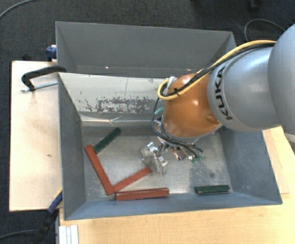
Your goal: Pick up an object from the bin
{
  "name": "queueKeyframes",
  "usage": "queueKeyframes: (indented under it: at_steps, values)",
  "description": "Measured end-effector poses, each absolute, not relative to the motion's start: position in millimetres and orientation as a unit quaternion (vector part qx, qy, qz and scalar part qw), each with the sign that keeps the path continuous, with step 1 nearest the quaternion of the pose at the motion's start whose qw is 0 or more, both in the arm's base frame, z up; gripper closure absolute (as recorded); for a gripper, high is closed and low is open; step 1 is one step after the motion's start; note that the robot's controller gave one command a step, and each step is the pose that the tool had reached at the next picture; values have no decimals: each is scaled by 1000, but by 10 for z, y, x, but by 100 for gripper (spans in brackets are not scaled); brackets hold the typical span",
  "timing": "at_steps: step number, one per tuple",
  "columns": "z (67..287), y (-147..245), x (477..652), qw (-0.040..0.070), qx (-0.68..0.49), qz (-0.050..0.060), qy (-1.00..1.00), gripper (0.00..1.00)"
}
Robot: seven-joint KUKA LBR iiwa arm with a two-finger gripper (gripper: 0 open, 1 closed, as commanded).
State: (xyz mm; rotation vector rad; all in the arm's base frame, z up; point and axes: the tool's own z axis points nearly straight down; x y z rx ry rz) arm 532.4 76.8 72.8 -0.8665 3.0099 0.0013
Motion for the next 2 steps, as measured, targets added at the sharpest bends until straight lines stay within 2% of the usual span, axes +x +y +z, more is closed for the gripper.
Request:
queueKeyframes:
  at_steps: [1, 2]
  values:
    - [2385, 729, 5797, 8, -422, -2, 907, 100]
    - [2350, 732, 5779, 4, -422, 0, 907, 0]
